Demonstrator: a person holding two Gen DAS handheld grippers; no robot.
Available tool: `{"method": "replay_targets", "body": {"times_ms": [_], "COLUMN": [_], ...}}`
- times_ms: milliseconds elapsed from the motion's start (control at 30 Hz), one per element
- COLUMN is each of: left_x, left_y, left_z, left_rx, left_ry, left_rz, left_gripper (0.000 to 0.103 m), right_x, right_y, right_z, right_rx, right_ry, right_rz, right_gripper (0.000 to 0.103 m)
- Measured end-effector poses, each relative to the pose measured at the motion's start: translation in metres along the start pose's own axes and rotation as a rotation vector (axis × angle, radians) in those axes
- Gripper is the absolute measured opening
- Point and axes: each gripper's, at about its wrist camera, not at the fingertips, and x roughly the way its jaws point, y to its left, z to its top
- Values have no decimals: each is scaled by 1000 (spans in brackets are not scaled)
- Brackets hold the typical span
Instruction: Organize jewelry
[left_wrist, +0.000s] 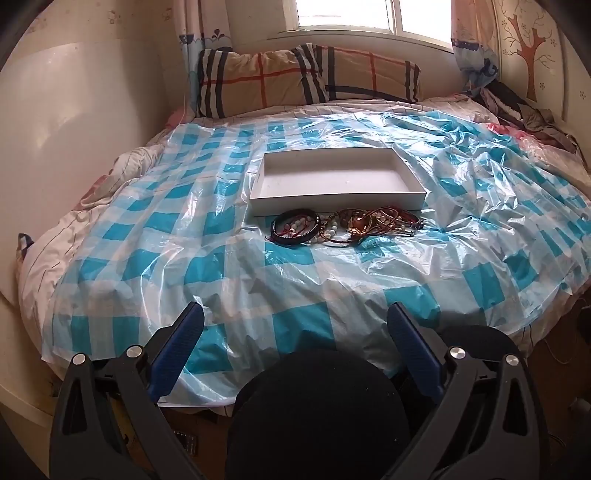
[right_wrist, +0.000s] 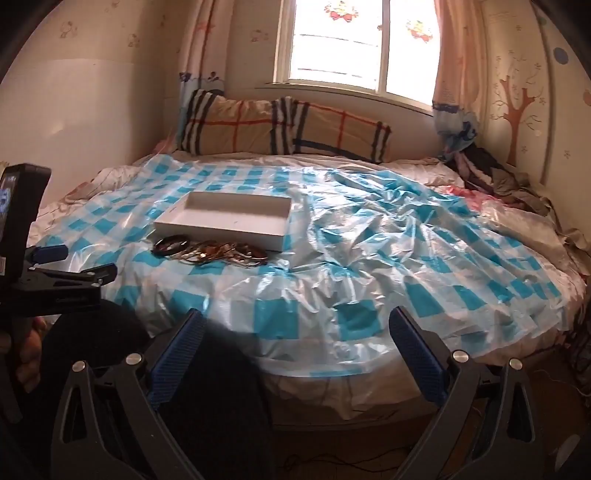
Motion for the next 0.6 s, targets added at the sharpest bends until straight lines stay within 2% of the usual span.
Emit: {"method": "replay_targets", "body": {"times_ms": [133, 233, 400, 533, 600], "left_x": [1, 4, 10, 11, 7], "left_y": [5, 9, 13, 13, 15], "left_z": [-3, -4, -5, -5, -5], "left_rx": [-32, -54, -77, -76, -76], "left_ry": [5, 17, 30, 33, 34], "left_rz": [1, 1, -5, -12, -39], "left_gripper": [95, 95, 95, 95, 95], "right_x": [10, 18, 19, 20, 17], "right_y": [26, 32, 14, 14, 14], "right_z": [1, -8, -10, -9, -7], "right_rx": [-3, 3, 79, 79, 70], "right_ry": [0, 22, 9, 14, 6], "right_rz": [72, 66, 46, 40, 36], "right_gripper": [96, 96, 96, 96, 96]}}
